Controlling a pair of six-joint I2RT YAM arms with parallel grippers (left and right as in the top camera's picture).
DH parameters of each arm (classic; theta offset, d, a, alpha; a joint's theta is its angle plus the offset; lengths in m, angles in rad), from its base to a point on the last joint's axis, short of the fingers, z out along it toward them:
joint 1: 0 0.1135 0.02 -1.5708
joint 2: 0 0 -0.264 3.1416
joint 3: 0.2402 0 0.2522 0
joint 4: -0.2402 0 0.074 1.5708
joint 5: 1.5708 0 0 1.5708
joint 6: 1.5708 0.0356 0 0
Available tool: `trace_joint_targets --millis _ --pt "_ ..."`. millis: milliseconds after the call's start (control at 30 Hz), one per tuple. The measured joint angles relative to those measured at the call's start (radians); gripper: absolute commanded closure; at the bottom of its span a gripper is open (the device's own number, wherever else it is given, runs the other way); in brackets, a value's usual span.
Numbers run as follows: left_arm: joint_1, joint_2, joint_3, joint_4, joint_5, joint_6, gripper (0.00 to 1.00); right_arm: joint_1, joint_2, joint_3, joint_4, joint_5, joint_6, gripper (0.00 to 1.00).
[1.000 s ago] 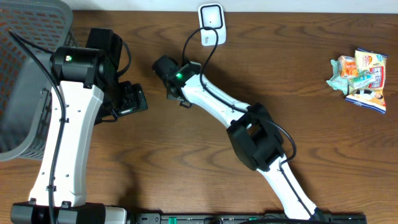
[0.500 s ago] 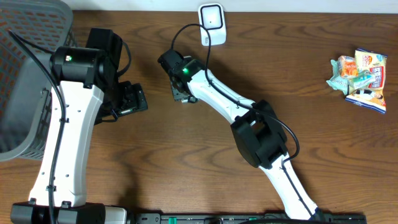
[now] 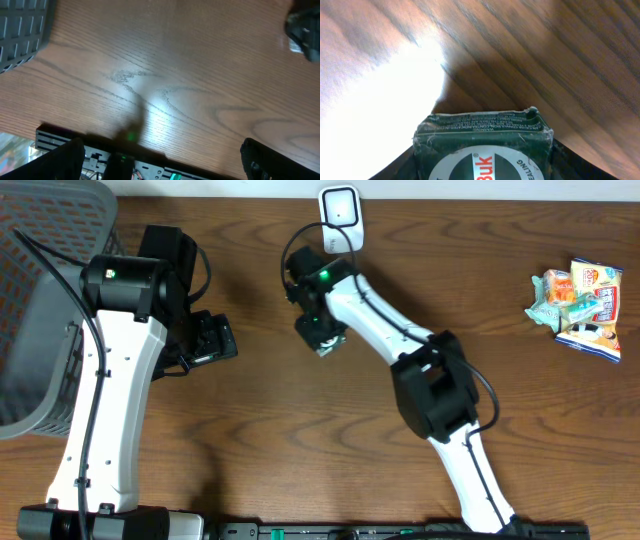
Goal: Scan the item barcode
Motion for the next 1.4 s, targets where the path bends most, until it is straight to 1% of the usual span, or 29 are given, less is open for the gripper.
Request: trace_joint_targets --millis 100,200,367,467,533,600,633,767,933,1133,1300,1333,1400 --pt "0.0 0.0 0.0 0.0 0.0 0.0 0.02 -0.033 -0.042 -0.005 -0.056 -0.019 -0.116 0.37" --pt "0.0 0.0 0.0 0.0 0.0 0.0 0.02 -0.06 -0.104 -0.005 -0.129 -0.026 -0.24 0.37" --pt "0.0 0.0 0.0 0.0 0.0 0.0 0.02 -0.062 -0.14 -0.005 -0.184 -0.032 -0.346 0.37" --pt "0.0 0.0 0.0 0.0 0.0 0.0 0.02 -0.06 -0.14 -0.005 -0.183 -0.037 -0.38 0.25" --pt "0.0 0.0 0.0 0.0 0.0 0.0 0.02 -0.06 -0.14 -0.005 -0.182 -0.04 -0.393 0.15" --pt "0.0 0.0 0.0 0.0 0.0 0.0 0.02 -0.06 -0.14 -0.005 -0.182 -0.042 -0.403 0.09" --pt "0.0 0.0 0.0 0.0 0.0 0.0 0.02 -0.06 -0.14 -0.005 -0.18 -0.042 -0.409 0.08" --pt "0.0 0.0 0.0 0.0 0.0 0.0 0.02 -0.06 -0.14 -0.005 -0.167 -0.043 -0.417 0.07" --pt "0.0 0.0 0.0 0.0 0.0 0.0 0.02 -0.06 -0.133 -0.005 -0.158 -0.042 -0.417 0.04" --pt "0.0 0.0 0.0 0.0 0.0 0.0 0.03 -0.062 -0.075 -0.005 -0.142 -0.028 -0.418 0.05" --pt "0.0 0.0 0.0 0.0 0.0 0.0 0.02 -0.064 -0.019 -0.005 -0.13 -0.019 -0.418 0.09" --pt "0.0 0.0 0.0 0.0 0.0 0.0 0.02 -0.064 -0.013 -0.005 -0.127 -0.019 -0.418 0.12" --pt "0.0 0.0 0.0 0.0 0.0 0.0 0.02 -0.064 -0.003 -0.005 -0.117 -0.019 -0.416 0.16"
